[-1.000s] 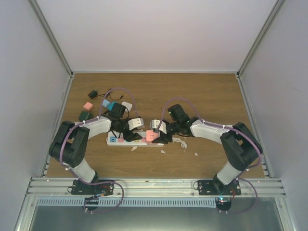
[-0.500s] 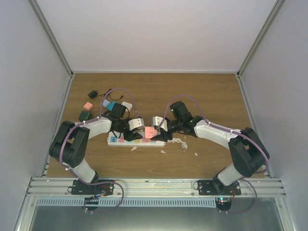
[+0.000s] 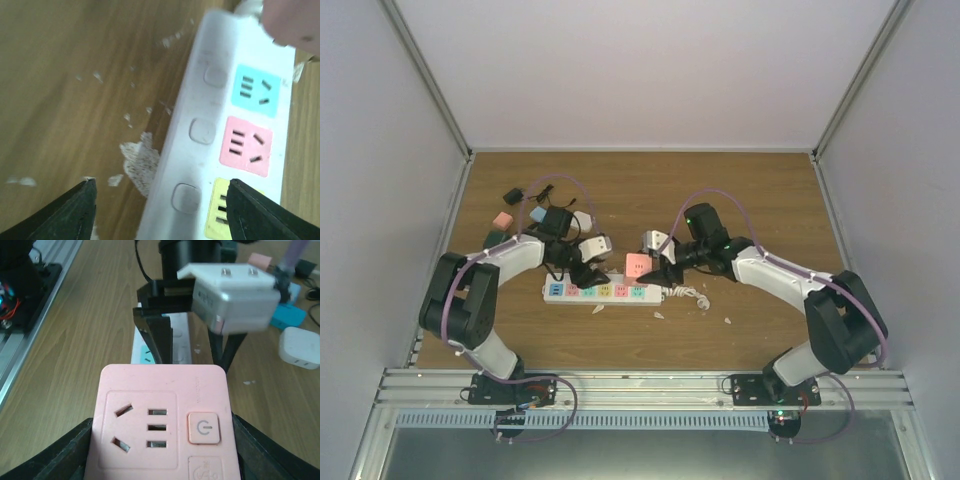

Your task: Pull the plug off the socket

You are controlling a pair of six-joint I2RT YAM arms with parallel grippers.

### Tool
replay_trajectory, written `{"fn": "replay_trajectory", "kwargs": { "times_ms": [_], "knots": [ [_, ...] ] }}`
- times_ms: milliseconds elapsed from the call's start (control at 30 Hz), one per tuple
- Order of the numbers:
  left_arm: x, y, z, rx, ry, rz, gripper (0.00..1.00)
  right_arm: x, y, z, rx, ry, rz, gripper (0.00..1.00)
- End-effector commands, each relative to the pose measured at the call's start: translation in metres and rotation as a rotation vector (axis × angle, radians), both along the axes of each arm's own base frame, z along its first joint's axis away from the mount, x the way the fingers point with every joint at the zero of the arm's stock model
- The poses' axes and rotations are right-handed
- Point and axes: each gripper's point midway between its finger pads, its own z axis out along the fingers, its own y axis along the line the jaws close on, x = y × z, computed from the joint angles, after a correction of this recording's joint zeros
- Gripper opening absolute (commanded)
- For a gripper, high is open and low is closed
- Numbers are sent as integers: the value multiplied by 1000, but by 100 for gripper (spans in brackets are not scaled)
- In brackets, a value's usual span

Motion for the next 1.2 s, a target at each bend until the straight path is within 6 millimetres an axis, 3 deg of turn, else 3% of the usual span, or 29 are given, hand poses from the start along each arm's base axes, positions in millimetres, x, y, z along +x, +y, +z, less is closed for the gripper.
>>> {"fn": "replay_trajectory", "kwargs": {
  "times_ms": [0,233,367,567,833,1000,1167],
  "knots": [
    [20,-7,72,-151,-78,35,74,18,-2,53,131,20,-55,35],
    [41,-12,146,-231,-234,85,84,62,-14,98,235,131,-245,40],
    [46,-17,177,-246,-328,115,95,77,-16,119,300,187,-312,40],
    [43,-37,208,-252,-417,126,99,97,-15,137,379,318,-417,40],
    [53,-66,224,-243,-440,201,98,107,-12,146,446,446,-467,40],
    [68,-69,232,-244,-455,291,88,114,-15,144,467,522,-536,40],
    [75,-82,224,-212,-448,314,80,119,-18,142,494,598,-595,40]
  ]
}}
